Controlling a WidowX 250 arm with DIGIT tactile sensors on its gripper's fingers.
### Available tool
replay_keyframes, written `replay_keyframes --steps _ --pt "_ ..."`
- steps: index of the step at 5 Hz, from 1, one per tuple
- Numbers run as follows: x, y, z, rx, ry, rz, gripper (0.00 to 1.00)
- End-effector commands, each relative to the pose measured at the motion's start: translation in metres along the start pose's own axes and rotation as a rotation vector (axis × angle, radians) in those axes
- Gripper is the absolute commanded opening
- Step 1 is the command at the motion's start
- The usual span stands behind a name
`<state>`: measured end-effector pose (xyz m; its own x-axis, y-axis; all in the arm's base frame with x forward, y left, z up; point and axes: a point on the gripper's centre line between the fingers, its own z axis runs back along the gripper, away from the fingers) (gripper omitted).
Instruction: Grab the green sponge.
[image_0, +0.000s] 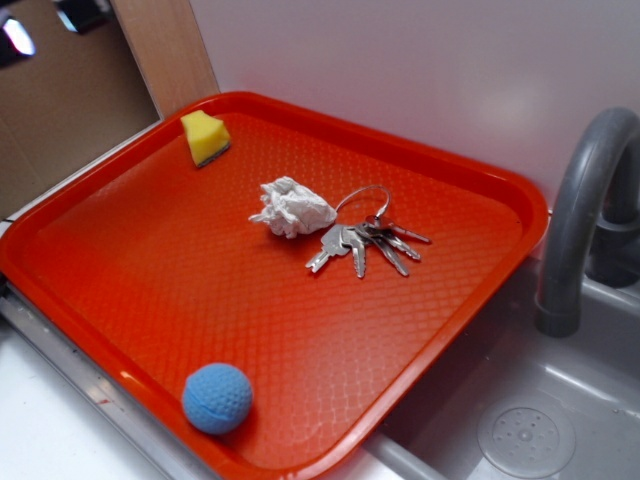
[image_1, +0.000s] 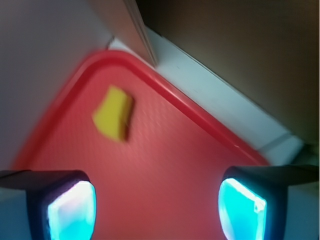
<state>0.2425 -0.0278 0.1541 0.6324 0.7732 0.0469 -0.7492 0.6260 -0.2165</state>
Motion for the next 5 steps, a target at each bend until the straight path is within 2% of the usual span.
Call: replay_keyframes --steps 1,3,5 --pt "0.032 -0.036 -0.044 0.035 -0.11 0.029 1.0" --pt "0.02 -0.056 -0.098 0.101 -0.094 -0.027 1.0" --pt "0.012 -0.054 -0.127 0.165 -0.053 -0.03 1.0"
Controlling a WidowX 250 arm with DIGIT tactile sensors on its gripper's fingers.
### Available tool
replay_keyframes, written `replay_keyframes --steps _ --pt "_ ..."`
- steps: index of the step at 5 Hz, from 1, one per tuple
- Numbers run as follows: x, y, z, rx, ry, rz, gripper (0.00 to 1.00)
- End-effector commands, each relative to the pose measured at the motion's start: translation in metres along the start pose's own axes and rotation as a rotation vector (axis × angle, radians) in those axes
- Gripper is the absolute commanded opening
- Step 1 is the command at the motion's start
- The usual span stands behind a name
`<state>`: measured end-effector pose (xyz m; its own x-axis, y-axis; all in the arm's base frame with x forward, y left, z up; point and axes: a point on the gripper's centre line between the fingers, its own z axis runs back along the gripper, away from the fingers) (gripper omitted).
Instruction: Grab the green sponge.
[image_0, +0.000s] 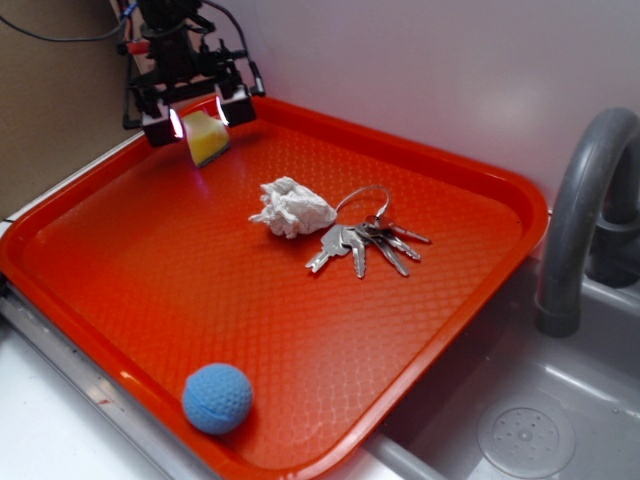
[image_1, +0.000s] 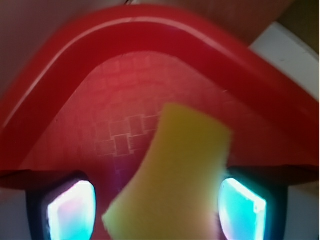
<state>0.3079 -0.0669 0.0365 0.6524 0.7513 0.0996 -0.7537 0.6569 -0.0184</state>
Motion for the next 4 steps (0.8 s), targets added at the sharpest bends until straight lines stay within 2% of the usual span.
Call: replay_keyframes --steps 1,2,3,4 --pt "0.005 -0.005 0.007 -0.037 -0.032 -0.019 0.0" --pt "0.002 -0.006 0.027 -0.103 -0.016 -0.168 0.0" --pt "-0.006 -0.003 0.076 -0.18 0.012 -0.394 0.0" --pt "-0.028 0.002 0.118 -0.242 -0.053 -0.628 0.0"
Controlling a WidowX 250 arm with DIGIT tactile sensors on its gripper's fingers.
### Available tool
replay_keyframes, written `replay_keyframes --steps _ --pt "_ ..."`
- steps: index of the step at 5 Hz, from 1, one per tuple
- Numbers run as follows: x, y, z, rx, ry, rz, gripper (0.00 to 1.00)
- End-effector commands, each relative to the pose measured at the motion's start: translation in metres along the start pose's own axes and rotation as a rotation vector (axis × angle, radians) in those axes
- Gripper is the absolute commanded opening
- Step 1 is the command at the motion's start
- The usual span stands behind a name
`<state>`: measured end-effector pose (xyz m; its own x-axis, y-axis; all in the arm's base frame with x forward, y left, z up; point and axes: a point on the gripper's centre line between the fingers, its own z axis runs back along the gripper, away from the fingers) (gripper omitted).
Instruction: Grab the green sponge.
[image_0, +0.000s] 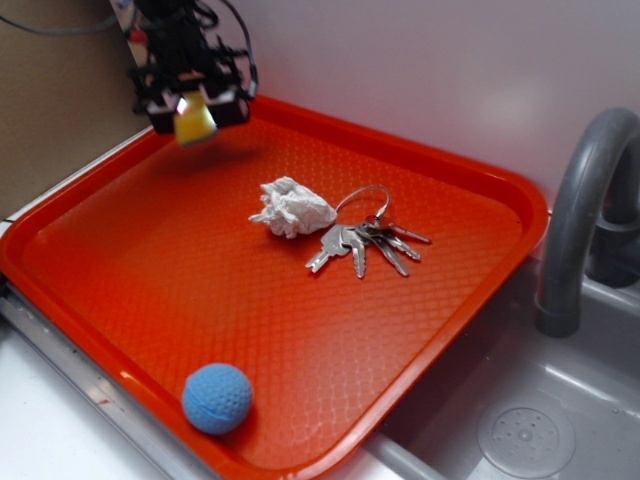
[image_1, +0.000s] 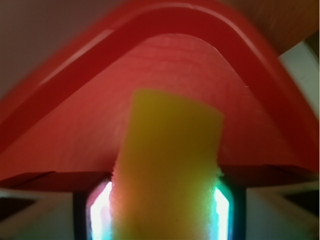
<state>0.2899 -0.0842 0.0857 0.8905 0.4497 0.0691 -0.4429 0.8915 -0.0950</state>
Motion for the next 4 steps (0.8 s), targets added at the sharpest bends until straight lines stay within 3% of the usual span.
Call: replay_keyframes --steps 1,2,3,4 --pt "-0.041 -0.01 0.099 -0.167 -0.146 -0.433 0.0" --pt "-0.076 0.001 0.139 -0.215 -0.052 -0.582 0.0" --pt "-0.096 0.013 0.177 -0.244 -0.168 -0.533 0.0" --pt "-0.098 0.03 0.202 -0.313 -0.211 -0.47 0.0"
